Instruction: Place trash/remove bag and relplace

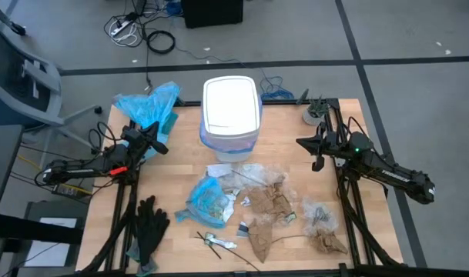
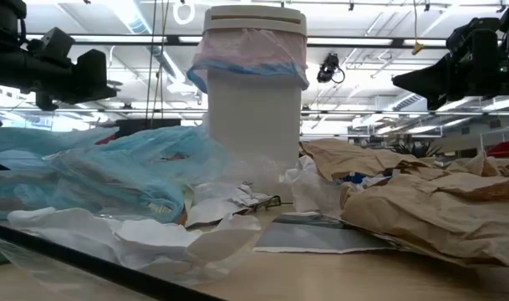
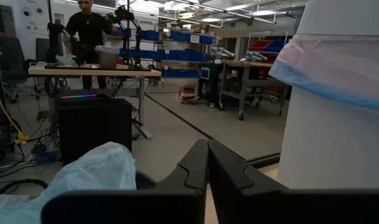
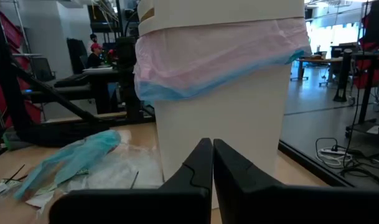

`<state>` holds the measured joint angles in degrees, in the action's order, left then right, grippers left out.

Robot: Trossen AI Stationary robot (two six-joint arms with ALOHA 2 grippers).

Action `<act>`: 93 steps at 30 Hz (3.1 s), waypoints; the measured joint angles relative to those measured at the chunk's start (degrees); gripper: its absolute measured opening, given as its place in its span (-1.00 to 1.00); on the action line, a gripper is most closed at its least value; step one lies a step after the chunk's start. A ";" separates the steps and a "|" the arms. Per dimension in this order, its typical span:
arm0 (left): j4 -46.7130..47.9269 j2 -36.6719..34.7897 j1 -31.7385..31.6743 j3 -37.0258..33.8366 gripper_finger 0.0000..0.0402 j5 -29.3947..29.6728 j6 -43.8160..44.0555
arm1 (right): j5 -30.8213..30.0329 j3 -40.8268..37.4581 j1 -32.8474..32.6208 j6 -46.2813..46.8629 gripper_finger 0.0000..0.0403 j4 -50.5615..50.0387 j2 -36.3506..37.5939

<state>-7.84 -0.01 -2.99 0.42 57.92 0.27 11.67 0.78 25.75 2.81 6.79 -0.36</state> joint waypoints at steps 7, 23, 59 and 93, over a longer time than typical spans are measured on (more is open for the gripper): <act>-0.01 0.00 -0.02 0.00 -0.90 0.00 0.00 | 0.00 0.00 0.00 0.02 -0.98 0.02 0.00; 0.01 0.00 0.00 -0.02 -0.90 0.01 0.00 | 0.02 0.00 0.00 10.62 -0.98 0.46 0.00; 0.01 0.00 0.00 -0.01 -0.90 0.01 0.00 | -4.68 59.94 -6.38 4.98 -1.00 -21.86 -49.79; -0.01 0.00 -0.01 -0.02 -0.90 0.01 0.00 | -16.74 97.70 -22.70 4.35 -1.00 -38.76 -90.62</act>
<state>-7.86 -0.01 -2.99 0.40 57.93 0.27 -5.08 98.48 3.05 7.16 -31.97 -90.98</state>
